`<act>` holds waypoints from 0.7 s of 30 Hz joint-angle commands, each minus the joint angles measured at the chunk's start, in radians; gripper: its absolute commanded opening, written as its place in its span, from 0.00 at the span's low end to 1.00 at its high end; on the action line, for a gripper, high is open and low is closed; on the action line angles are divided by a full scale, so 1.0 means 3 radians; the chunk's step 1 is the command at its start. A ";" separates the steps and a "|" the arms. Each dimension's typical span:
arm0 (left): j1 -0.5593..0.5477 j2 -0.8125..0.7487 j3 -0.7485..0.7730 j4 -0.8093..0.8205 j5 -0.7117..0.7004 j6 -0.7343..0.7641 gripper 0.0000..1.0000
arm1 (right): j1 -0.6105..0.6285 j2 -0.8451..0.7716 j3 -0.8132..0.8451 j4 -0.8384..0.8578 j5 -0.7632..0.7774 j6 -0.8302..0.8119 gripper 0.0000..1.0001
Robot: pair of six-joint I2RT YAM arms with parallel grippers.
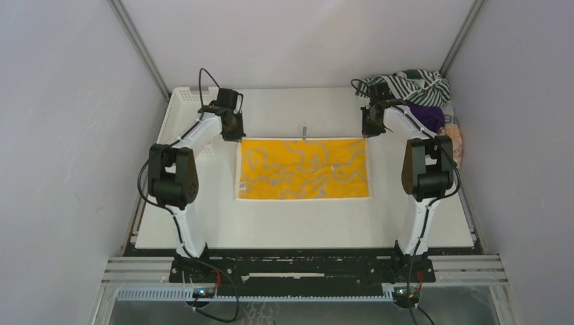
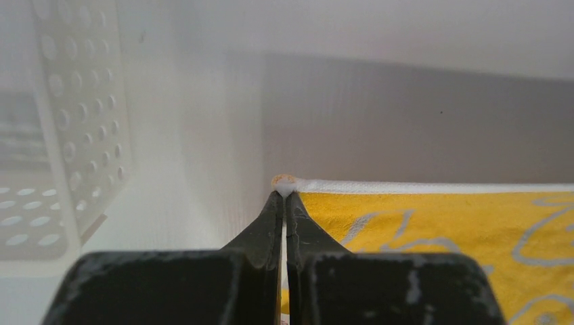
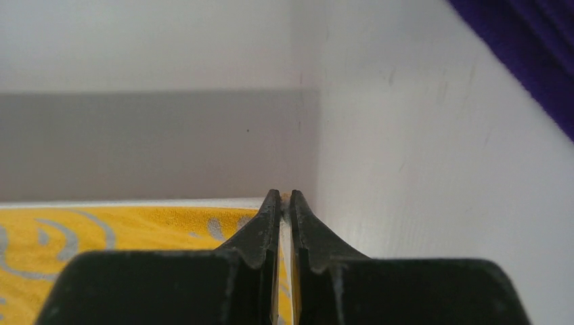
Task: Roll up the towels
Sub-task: Fold the towel at the center of the board.
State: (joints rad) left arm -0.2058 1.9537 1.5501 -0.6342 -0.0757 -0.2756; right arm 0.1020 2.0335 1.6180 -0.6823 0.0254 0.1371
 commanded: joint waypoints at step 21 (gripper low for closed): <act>-0.0016 -0.0991 -0.1033 0.0331 -0.0023 -0.0140 0.00 | 0.0016 -0.1137 -0.1080 0.0453 0.0062 0.0343 0.00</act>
State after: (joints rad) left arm -0.2081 1.7653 1.3102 -0.5579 -0.0666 -0.2871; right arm 0.1078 1.7817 1.3388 -0.5819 0.0093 0.2092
